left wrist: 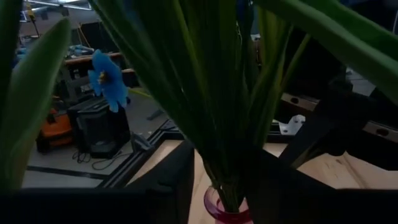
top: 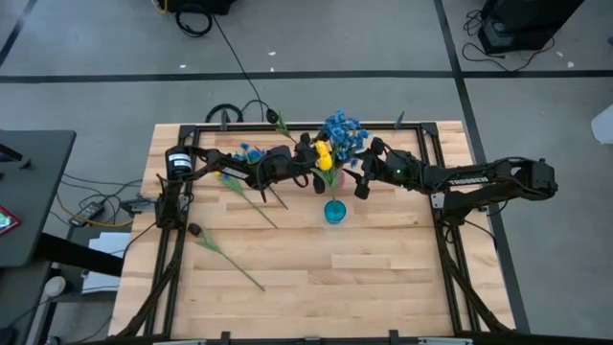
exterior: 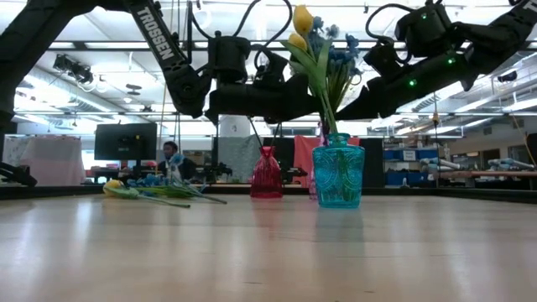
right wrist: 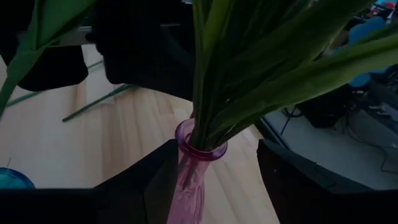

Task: Sort flowers into vase by color
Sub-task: Put the blue flowers into the pink vase

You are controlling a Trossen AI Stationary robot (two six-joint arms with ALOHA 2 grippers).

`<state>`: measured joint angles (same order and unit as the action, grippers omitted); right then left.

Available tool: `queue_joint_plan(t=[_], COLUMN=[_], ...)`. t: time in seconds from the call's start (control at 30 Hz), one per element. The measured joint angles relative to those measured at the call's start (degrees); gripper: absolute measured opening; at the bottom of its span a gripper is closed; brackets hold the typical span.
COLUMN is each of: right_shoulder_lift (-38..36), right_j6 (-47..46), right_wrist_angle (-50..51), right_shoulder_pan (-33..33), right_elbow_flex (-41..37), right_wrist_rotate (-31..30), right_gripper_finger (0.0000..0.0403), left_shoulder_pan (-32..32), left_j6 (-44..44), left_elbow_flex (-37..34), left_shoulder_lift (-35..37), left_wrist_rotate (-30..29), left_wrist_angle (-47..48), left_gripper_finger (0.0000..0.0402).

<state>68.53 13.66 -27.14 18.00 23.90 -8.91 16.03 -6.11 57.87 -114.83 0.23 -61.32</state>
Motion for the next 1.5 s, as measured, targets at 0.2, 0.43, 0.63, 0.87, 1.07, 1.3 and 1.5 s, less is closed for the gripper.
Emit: queue_joint_plan(t=[0.2, 0.43, 0.63, 0.87, 1.07, 1.3, 1.5], right_shoulder_lift=[0.01, 1.05, 8.67, 18.27, 19.5, 19.47, 19.32], right_j6=[-1.24, -9.19, -10.28, -9.56, -9.65, -10.19, -11.18], right_wrist_angle=[2.86, 3.61, -11.99, -18.73, -21.15, -20.67, -19.94], right_shoulder_pan=[0.02, 2.0, 4.13, 5.85, 6.21, 6.21, 6.18], right_elbow_flex=[0.09, -1.14, -4.22, -1.28, -1.05, -1.05, -1.01], right_wrist_rotate=[1.3, 5.91, 8.01, 11.68, 11.68, 11.72, 10.9], right_gripper_finger=[0.0232, 0.0232, 0.0232, 0.0231, 0.0209, 0.0146, 0.0122], left_shoulder_pan=[-0.02, -0.02, -0.02, -0.02, -0.07, -0.04, -0.02], left_j6=[-0.08, -1.07, -0.91, 0.63, 0.74, 0.78, 1.55], left_elbow_flex=[0.0, 0.0, 0.0, 0.0, 0.0, 0.0, 0.0], left_shoulder_lift=[0.0, 0.0, 0.0, 0.0, 0.0, 0.0, 0.0], left_wrist_rotate=[0.02, 0.02, 0.02, 0.02, 0.39, 0.46, 0.42], left_wrist_angle=[0.0, 0.14, 0.31, 0.76, 1.68, 1.65, 1.66], left_gripper_finger=[0.0075, 0.0059, 0.0059, 0.0059, 0.0059, 0.0059, 0.0059])
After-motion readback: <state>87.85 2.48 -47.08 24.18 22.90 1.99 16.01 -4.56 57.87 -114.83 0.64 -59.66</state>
